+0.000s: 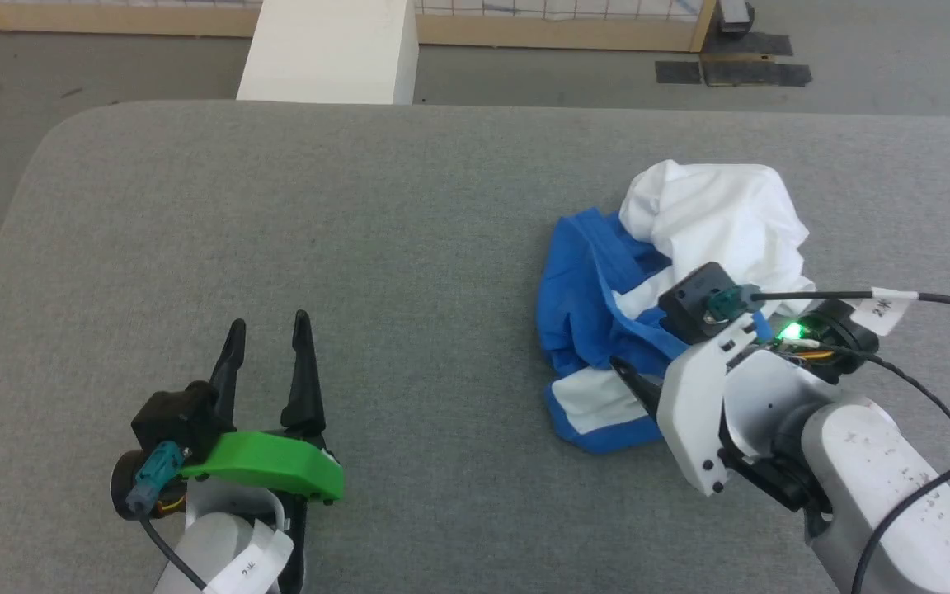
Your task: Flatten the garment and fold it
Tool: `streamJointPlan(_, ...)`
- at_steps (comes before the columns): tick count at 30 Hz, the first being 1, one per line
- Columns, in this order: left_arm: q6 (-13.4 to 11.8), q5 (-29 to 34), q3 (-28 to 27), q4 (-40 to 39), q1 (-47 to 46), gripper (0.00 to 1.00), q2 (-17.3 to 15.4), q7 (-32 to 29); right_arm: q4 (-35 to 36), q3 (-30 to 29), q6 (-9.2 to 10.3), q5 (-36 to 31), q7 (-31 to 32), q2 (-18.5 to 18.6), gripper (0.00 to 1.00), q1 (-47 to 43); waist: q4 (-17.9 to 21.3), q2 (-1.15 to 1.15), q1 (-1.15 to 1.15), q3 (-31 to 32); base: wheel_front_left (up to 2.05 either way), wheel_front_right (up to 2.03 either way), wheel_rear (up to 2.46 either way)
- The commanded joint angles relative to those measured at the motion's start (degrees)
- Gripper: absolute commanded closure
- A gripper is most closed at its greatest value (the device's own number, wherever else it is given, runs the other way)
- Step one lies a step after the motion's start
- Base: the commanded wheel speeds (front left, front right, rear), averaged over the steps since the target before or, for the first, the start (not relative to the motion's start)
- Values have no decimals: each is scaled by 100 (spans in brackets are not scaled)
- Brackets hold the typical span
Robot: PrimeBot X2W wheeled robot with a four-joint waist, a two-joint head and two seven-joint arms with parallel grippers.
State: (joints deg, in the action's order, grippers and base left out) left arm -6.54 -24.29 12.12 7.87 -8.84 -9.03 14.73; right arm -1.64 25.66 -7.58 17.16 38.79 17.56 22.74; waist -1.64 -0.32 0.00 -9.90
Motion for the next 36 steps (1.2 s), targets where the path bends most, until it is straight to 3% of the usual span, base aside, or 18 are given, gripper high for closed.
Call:
streamJointPlan(1,41,46,-33,28,-84,0,49,27,-69,90,9,6,13,40,0,134,-161,32,0,-161,0,0,0)
streamJointPlan(6,125,141,-89,69,-144,0,177,27,-431,258,9,-28,-97,84,0,322,-262,32,0,-277,0,0,0)
streamJointPlan(7,141,157,-95,76,-152,0,193,27,-483,259,9,-34,-138,80,47,344,-274,32,0,-297,0,0,0)
streamJointPlan(9,172,194,-109,95,-181,0,226,27,-546,241,9,-49,-319,56,100,400,-288,32,0,-328,0,0,0)
streamJointPlan(16,248,271,-219,187,-236,0,283,27,-516,-16,9,90,-821,-61,100,449,-167,32,0,-257,0,0,0)
streamJointPlan(21,284,289,-302,218,-180,0,296,27,-66,-745,9,256,-1144,-137,100,265,48,32,0,-105,0,0,0)
streamJointPlan(25,323,288,-325,238,-168,0,305,27,401,-1939,9,242,-1342,-275,100,-52,227,32,0,-40,0,0,0)
streamJointPlan(28,361,275,-300,281,-204,0,328,27,610,-3146,9,97,-1384,-491,100,-429,310,32,0,-39,0,0,0)
streamJointPlan(36,431,219,-247,436,-290,0,394,27,328,-5695,9,-448,-1389,-1292,100,-1401,362,32,0,-87,0,0,0)
